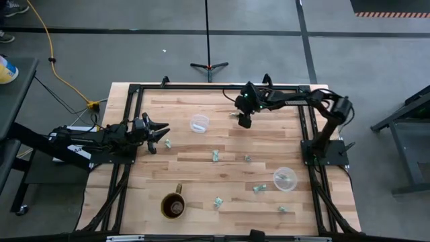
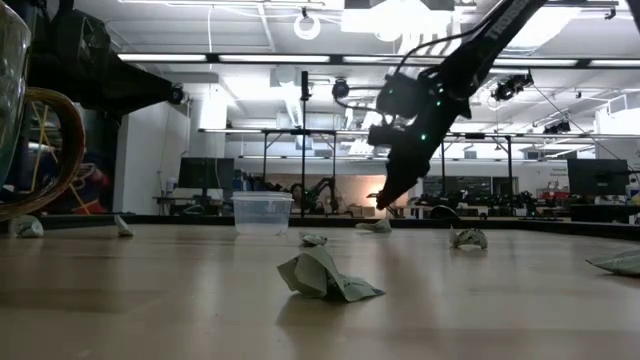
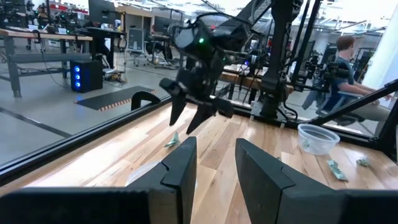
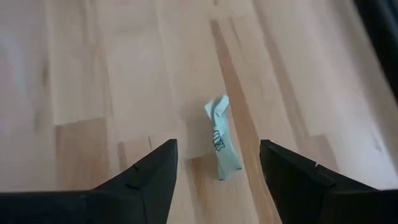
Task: Pick and place items into bin
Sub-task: Put the white stevia packet into the top transparent bin
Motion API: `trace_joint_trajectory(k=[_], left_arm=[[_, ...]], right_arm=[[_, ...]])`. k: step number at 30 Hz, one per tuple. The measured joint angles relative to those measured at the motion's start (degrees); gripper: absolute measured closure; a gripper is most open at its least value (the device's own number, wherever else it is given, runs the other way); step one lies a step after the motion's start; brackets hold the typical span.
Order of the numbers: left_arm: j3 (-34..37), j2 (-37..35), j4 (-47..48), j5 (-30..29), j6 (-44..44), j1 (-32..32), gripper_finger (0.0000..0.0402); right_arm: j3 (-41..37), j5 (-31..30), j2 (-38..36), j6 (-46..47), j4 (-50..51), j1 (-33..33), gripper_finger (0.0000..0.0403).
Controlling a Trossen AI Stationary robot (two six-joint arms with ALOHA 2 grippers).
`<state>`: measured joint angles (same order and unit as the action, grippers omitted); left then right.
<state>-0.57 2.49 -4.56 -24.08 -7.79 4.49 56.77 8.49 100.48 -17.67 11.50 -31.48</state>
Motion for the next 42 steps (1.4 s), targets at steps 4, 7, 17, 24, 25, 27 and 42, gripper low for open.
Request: trace_joint_trajectory(k=[4,7,17,24,25,27,42], left_arm=[[-0.01,0.01,0.01,0.0,0.0,0.02,0.0254],[0.01,0.01,0.01,0.01,-0.01,0.0,0.0254],[0.0,0.0,0.19,0.0,-0.01,0.02,0.0254],[0.01,0.0,0.29,0.0,-0.02,0.02,0.0254],[-0.01,0.0,0.31,0.0,0.0,0.02,0.0254],[-0.01,0.01,0.32,0.0,0.0,0.02,0.0254],[0.0,0.01,0.84,0.0,-0.01,0.0,0.0254]], right_arm=[[2.33,-0.02,3.8,-2.05,0.1,-0.03,0.0194],[4.53,-2.16,5.96,-2.43,1.92,-0.01,0.02],[7.37,-3.69,7.64,-4.23,8.68,-0.03,0.0235],[7.37,-3.92,7.64,-4.04,8.85,-0.03,0.029],[7.37,-4.08,7.64,-4.1,8.77,-0.03,0.0299],[7.34,-4.21,7.64,-4.26,8.81,-0.03,0.0318],[10.6,6.21,7.62,-4.15,8.25,1.85,0.04]])
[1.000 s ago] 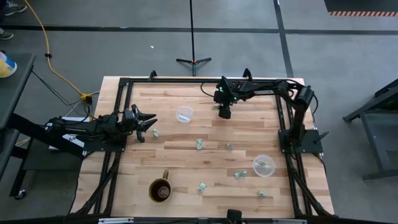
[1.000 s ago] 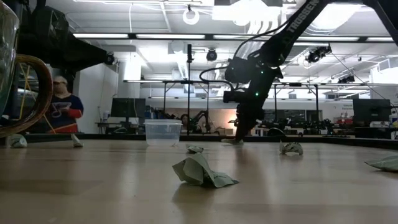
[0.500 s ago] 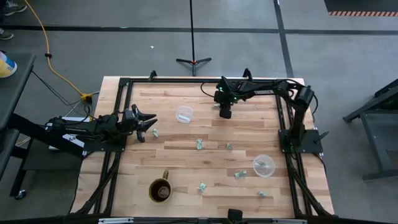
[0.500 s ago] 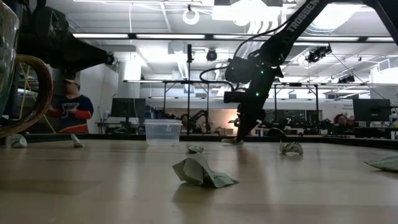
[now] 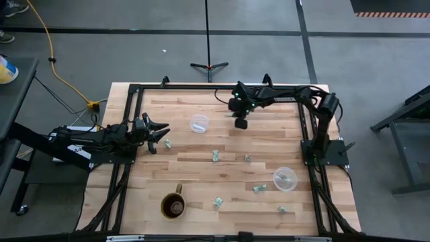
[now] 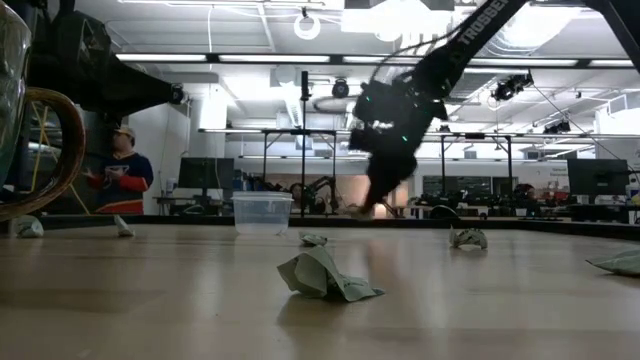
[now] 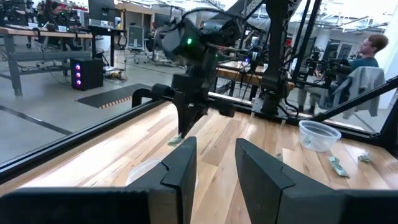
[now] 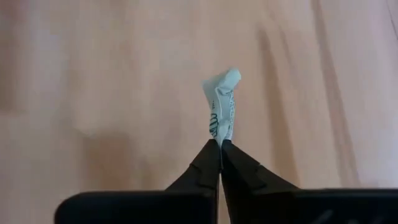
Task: Pick and place items into bin
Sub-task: Put the white stevia packet into the top transparent bin
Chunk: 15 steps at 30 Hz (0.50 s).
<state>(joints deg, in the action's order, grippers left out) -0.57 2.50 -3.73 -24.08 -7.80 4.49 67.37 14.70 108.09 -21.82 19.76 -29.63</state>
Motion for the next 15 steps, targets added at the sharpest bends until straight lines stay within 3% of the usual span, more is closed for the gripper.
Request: trace_joint_trajectory(k=[6,15], left_arm=[[-0.01,0.0,-0.01,0.0,0.01,0.01,0.0254],[0.0,0.0,-0.03,0.0,-0.01,0.02,0.0254]], right_arm=[[5.88,4.12,0.0,-0.11,-3.55,4.53,0.0401],[7.85,3.62,1.64,-0.16,-16.29,10.71,0.0402]])
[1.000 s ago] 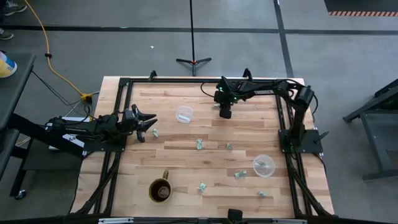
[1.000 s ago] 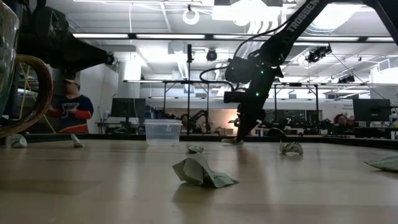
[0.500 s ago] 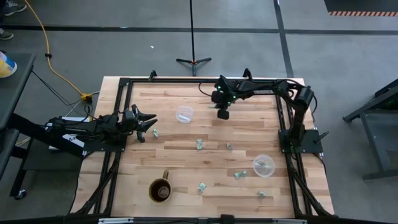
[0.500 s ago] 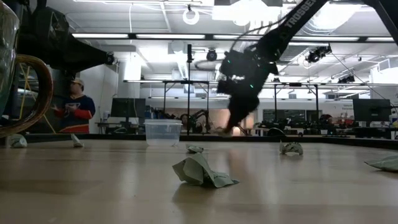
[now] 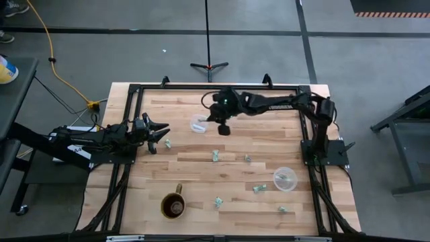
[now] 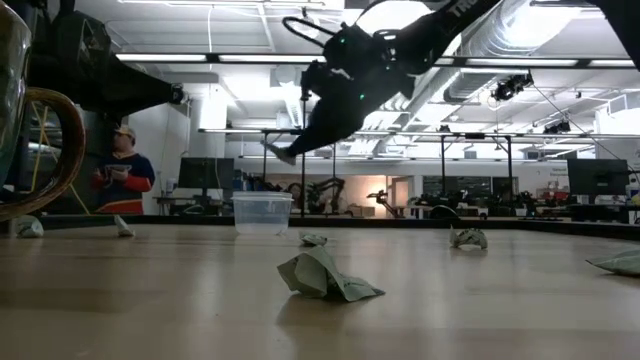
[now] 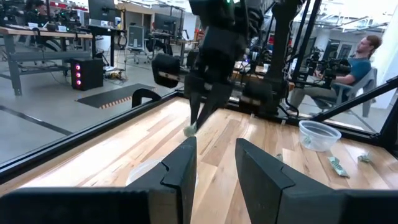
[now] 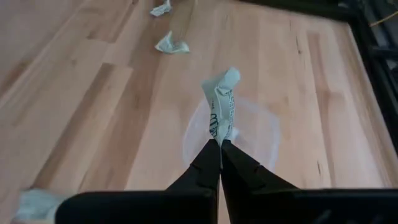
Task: Pick and place items into bin
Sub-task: Put the white stevia packet into the top transparent bin
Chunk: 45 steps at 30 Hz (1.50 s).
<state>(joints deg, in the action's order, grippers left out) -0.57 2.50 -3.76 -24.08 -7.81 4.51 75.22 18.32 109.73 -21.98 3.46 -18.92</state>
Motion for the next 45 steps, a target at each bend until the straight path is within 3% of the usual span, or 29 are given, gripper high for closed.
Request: trace_joint_trajectory(k=[6,24,38,41,45], left_arm=[[-0.01,0.0,-0.03,0.0,0.02,-0.02,0.0254],[-0.01,0.0,-0.03,0.0,0.0,0.0,0.0254],[0.01,-0.01,-0.03,0.0,0.0,-0.02,0.0254],[0.01,0.0,-0.03,0.0,0.02,-0.02,0.0254],[0.0,0.0,-0.03,0.0,0.01,-0.01,0.0254]], right_arm=[[-0.06,-5.22,2.38,0.1,-3.63,0.92,0.0402],[-0.07,-4.88,5.0,3.06,-10.38,0.55,0.0391],[2.42,-4.89,5.0,5.03,-8.64,0.71,0.0251],[6.07,-4.93,4.96,5.01,-2.03,1.37,0.0224],[13.47,-4.87,4.96,5.02,15.04,3.05,0.0193]])
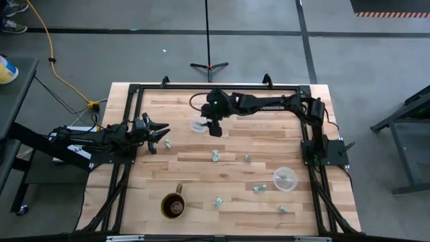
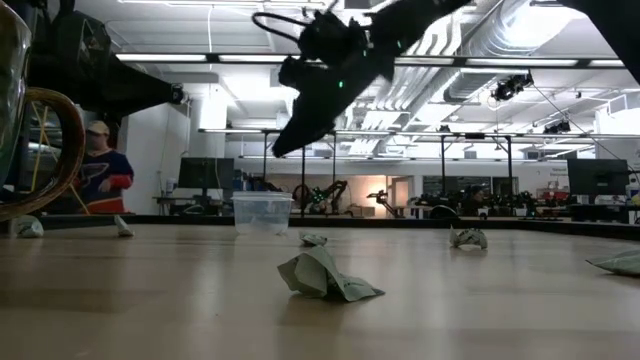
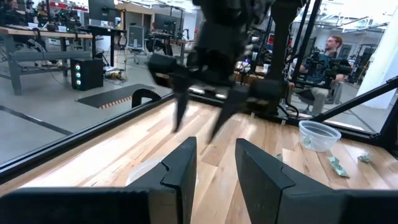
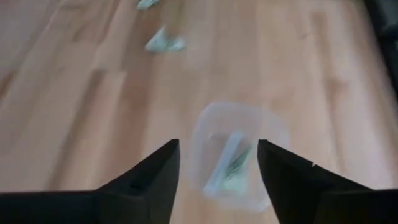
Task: Pick and place items into bin
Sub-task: Put the white stevia packet into the top transparent bin
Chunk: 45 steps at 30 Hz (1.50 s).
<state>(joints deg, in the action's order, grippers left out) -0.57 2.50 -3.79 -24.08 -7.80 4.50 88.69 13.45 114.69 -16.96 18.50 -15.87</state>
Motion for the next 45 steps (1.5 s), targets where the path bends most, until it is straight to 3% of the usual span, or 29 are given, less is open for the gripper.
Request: trace_joint_trajectory(k=[7,13,23,36,40,45], left_arm=[[-0.01,-0.02,0.0,0.0,0.0,0.0,0.0254],[0.0,0.0,0.0,0.0,0.0,0.01,0.0254],[-0.01,0.0,0.0,0.0,-0.01,0.02,0.0254],[0.0,-0.01,0.0,0.0,-0.01,0.0,0.0254],[0.01,-0.02,0.0,0.0,0.0,0.0,0.0254],[0.01,-0.02,0.0,0.0,0.0,0.0,0.0254]], right_arm=[[5.59,0.43,-0.04,3.28,33.72,2.33,0.0172],[-0.86,0.41,-0.04,10.43,43.16,4.53,0.0171],[-10.18,0.59,-0.04,20.01,44.83,9.81,0.0171],[-12.49,-3.32,-0.04,21.54,41.39,14.0,0.0173],[-12.51,-3.78,-0.04,21.69,41.83,14.06,0.0196],[-12.51,-3.74,-0.04,21.65,41.98,14.02,0.0256]])
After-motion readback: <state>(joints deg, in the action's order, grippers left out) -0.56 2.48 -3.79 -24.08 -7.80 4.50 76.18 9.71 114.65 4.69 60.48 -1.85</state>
